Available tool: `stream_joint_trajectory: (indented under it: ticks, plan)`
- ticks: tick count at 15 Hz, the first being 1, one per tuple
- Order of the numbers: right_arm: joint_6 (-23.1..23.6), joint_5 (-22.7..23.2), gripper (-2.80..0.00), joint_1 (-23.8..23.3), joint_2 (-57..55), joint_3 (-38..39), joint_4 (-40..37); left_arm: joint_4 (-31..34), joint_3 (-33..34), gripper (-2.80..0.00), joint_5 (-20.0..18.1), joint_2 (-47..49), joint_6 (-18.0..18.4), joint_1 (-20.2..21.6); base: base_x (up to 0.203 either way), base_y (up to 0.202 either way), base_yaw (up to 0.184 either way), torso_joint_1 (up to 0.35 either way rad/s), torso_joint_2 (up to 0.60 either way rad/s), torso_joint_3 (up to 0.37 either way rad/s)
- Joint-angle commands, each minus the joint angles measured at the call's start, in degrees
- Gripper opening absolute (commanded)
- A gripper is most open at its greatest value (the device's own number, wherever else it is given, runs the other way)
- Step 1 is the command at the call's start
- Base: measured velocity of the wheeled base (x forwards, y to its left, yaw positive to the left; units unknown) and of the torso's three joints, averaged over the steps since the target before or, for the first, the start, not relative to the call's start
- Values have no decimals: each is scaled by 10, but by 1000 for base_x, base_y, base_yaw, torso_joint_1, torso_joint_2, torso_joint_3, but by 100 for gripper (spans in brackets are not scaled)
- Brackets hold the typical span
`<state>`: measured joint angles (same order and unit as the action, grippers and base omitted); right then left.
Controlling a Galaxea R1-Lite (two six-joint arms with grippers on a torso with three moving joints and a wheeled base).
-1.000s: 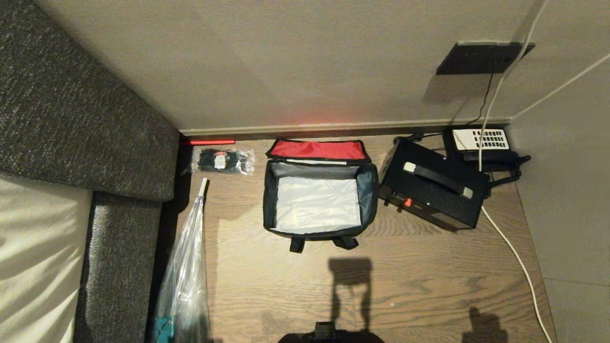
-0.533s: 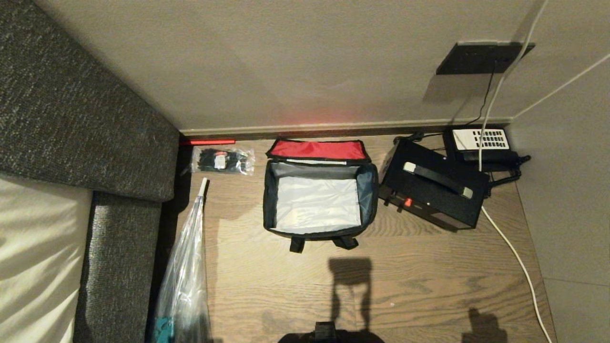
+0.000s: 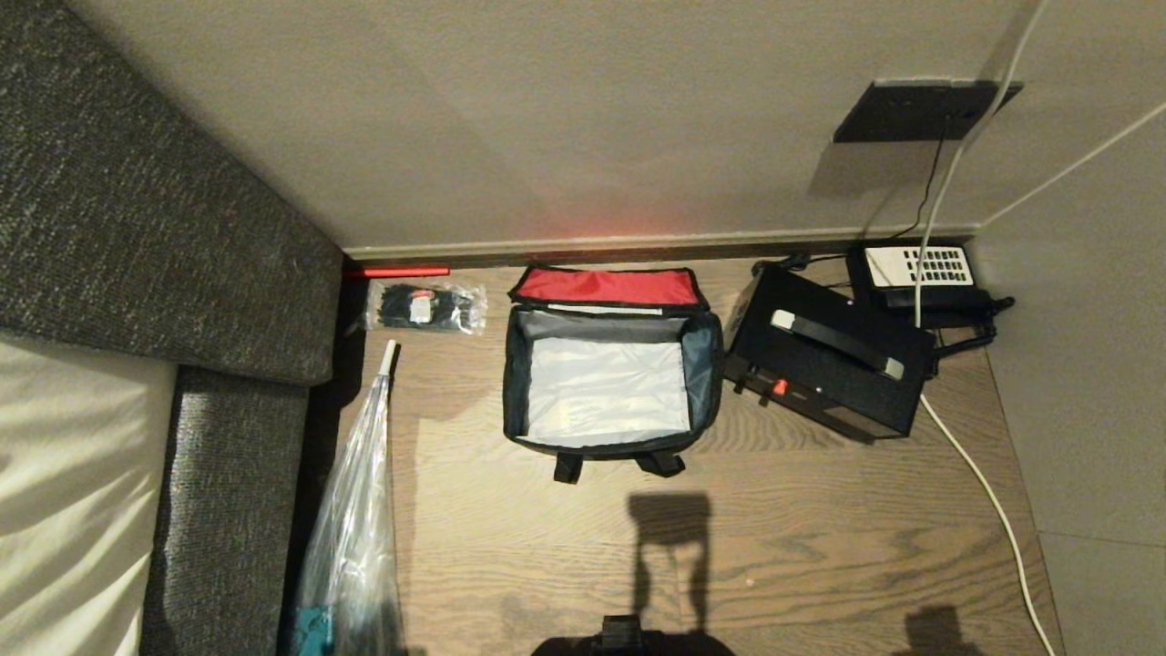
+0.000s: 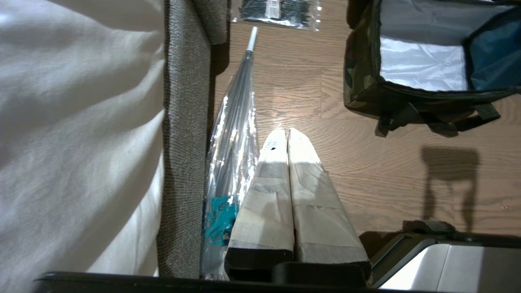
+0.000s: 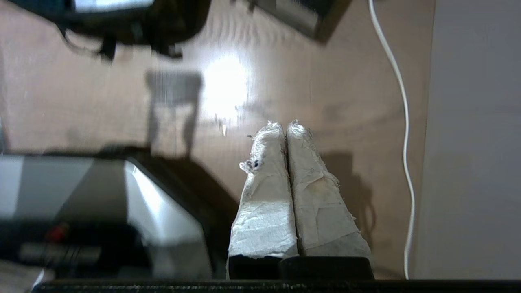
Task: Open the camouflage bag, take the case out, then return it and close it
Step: Grip the handle again
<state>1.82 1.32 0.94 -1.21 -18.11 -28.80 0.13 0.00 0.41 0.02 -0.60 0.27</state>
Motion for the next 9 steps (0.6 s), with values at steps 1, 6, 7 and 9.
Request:
stream_joint_trajectory:
  ticks: [1,6,7,9]
  plan:
    - [-5,3,-280,0,-71,-50,-36,0,2,-280,0,-1,-1,0,0,0,0,0,0,0]
    - [-17,16,-280,2,-407,-192,-33,0,2,-280,0,-1,0,1,0,0,0,0,0,0]
    - [-16,16,-280,2,-489,-227,-20,0,2,-280,0,-1,0,0,0,0,0,0,0,0]
    - [-15,17,-280,2,-635,-306,14,0,2,-280,0,-1,0,0,0,0,0,0,0,0]
